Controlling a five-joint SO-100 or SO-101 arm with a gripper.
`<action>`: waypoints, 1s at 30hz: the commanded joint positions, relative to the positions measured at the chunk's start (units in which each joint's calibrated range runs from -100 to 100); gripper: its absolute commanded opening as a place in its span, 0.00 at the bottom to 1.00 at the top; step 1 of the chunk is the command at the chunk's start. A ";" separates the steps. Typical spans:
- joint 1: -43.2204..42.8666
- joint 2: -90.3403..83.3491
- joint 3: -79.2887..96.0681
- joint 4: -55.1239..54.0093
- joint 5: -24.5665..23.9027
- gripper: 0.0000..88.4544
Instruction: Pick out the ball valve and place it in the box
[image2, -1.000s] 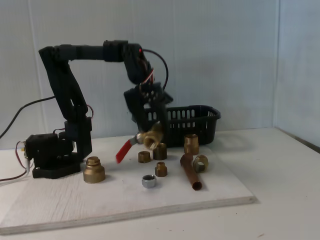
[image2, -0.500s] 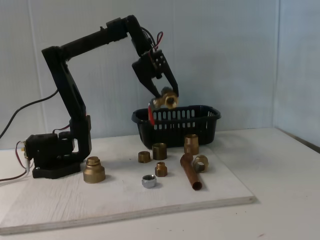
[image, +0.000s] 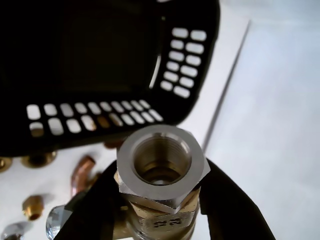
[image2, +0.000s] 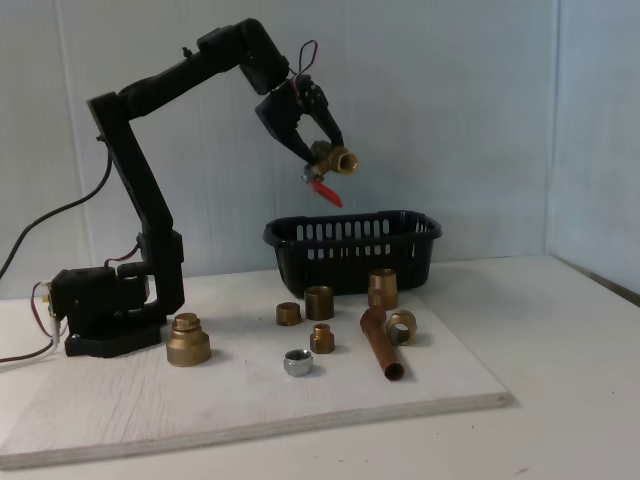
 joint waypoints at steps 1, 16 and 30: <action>-1.65 -0.61 -4.89 -3.90 1.99 0.02; -5.79 14.57 -5.70 -4.33 18.97 0.02; -5.93 19.06 -14.73 -4.50 30.25 0.02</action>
